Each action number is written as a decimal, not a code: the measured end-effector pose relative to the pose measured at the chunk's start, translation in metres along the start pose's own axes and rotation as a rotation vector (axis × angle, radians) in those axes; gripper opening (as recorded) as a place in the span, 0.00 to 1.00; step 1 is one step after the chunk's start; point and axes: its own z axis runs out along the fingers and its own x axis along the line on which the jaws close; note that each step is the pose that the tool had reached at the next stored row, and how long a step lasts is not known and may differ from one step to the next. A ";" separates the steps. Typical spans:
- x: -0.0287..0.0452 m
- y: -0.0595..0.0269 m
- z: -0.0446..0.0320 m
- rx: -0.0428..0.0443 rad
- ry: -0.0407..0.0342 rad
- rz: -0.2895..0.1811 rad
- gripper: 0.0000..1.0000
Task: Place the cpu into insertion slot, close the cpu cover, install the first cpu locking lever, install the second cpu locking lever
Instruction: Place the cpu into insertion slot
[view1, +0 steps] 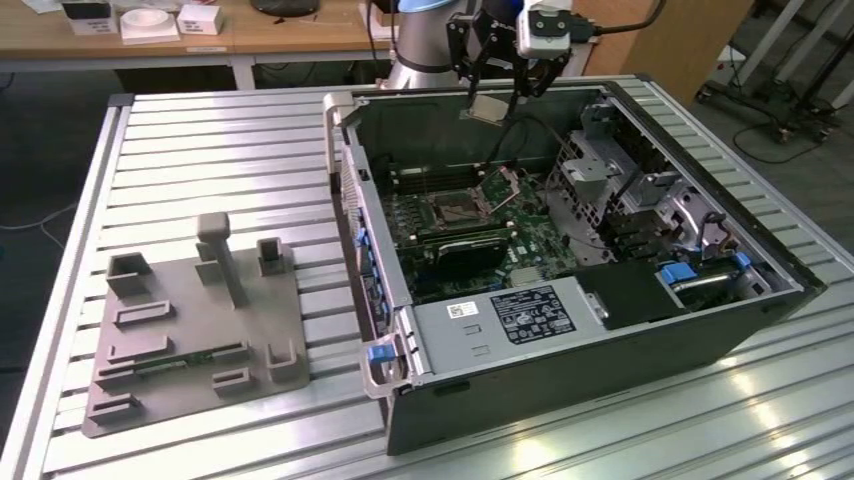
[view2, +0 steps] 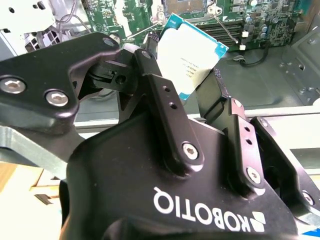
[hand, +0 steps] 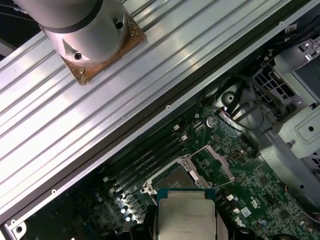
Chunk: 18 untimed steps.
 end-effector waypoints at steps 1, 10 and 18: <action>0.0000 0.0000 0.0000 0.0000 -0.0002 0.002 0.54; 0.0000 0.0000 0.0000 -0.0005 -0.0025 0.029 0.54; 0.0000 0.0000 0.0001 -0.0012 -0.0052 0.058 0.54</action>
